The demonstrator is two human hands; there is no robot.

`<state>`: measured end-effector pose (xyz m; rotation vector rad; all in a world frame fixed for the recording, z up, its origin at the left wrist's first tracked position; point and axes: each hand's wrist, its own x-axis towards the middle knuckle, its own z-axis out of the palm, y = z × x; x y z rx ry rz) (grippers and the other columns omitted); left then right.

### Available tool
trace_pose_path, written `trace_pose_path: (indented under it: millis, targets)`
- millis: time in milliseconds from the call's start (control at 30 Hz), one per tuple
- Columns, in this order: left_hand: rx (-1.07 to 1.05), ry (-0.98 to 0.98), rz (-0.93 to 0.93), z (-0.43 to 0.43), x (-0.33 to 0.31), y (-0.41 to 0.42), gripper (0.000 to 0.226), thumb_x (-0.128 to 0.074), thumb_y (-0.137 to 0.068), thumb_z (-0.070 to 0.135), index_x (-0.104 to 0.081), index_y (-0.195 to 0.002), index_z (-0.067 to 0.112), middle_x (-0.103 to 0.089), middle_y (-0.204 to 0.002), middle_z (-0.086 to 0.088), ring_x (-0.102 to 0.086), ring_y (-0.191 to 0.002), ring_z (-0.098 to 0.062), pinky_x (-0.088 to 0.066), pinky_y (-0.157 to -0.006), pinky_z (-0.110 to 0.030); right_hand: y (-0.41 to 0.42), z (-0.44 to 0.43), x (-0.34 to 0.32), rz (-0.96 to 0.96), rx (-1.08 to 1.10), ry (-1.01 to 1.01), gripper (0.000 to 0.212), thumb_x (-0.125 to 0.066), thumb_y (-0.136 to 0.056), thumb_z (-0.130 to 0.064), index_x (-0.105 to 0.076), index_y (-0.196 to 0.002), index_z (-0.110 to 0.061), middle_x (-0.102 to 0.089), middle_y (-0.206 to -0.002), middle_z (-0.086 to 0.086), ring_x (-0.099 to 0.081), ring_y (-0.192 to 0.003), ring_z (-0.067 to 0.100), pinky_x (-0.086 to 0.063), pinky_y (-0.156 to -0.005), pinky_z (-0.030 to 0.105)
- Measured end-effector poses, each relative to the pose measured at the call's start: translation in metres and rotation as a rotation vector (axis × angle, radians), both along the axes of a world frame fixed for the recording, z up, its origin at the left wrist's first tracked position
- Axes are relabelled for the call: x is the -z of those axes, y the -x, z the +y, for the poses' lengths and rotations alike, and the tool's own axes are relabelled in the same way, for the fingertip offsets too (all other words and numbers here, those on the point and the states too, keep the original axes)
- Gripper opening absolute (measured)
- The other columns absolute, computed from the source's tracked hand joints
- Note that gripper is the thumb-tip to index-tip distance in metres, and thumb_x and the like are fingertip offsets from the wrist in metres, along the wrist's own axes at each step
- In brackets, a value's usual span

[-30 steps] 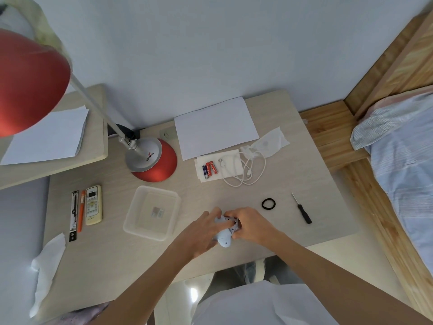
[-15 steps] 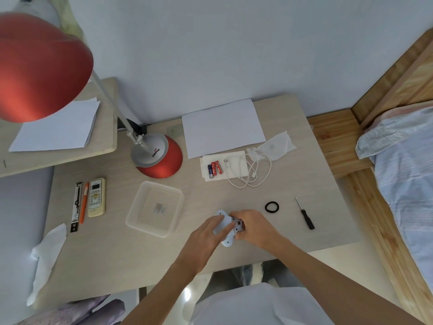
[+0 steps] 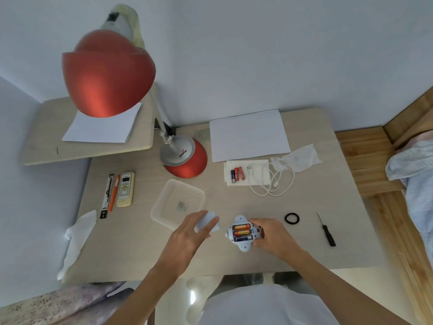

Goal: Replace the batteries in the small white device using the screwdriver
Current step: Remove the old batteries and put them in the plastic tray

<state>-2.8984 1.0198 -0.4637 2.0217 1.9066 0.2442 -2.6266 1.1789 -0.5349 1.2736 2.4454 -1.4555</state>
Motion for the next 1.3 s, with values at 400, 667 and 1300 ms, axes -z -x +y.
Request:
trace_pose_path:
  millis: [400,667,1300]
  targets:
    - [-0.072,0.216,0.081,-0.094,0.052,0.057,0.103,-0.100,-0.063,0.007,-0.056,-0.154,0.027,-0.060,-0.146,-0.013,-0.068,-0.126,-0.026,-0.066,-0.077,-0.026,0.003,0.002,-0.005,-0.033,-0.034,-0.017,0.050,-0.089,-0.080,-0.027,-0.074,-0.127,-0.028,-0.076,-0.103,-0.010,-0.071,-0.093,0.006,-0.060,-0.091,0.033]
    - [-0.200,0.265,0.104,-0.089,0.075,0.047,0.091,-0.104,-0.060,0.014,-0.067,-0.143,0.022,-0.064,-0.140,-0.013,-0.070,-0.121,-0.030,-0.068,-0.069,-0.031,0.001,0.003,-0.008,-0.088,-0.055,-0.037,0.047,-0.088,-0.081,-0.027,-0.074,-0.125,-0.029,-0.077,-0.103,-0.010,-0.070,-0.092,0.006,-0.060,-0.089,0.033]
    - [-0.347,-0.311,0.210,-0.046,0.002,0.010,0.030,-0.063,-0.106,0.034,-0.076,-0.125,0.014,-0.071,-0.126,-0.008,-0.066,-0.116,-0.028,-0.063,-0.087,-0.039,0.005,-0.005,-0.020,-0.105,-0.016,-0.003,0.051,-0.090,-0.082,-0.034,-0.072,-0.129,-0.027,-0.077,-0.110,-0.007,-0.072,-0.099,0.010,-0.059,-0.095,0.037]
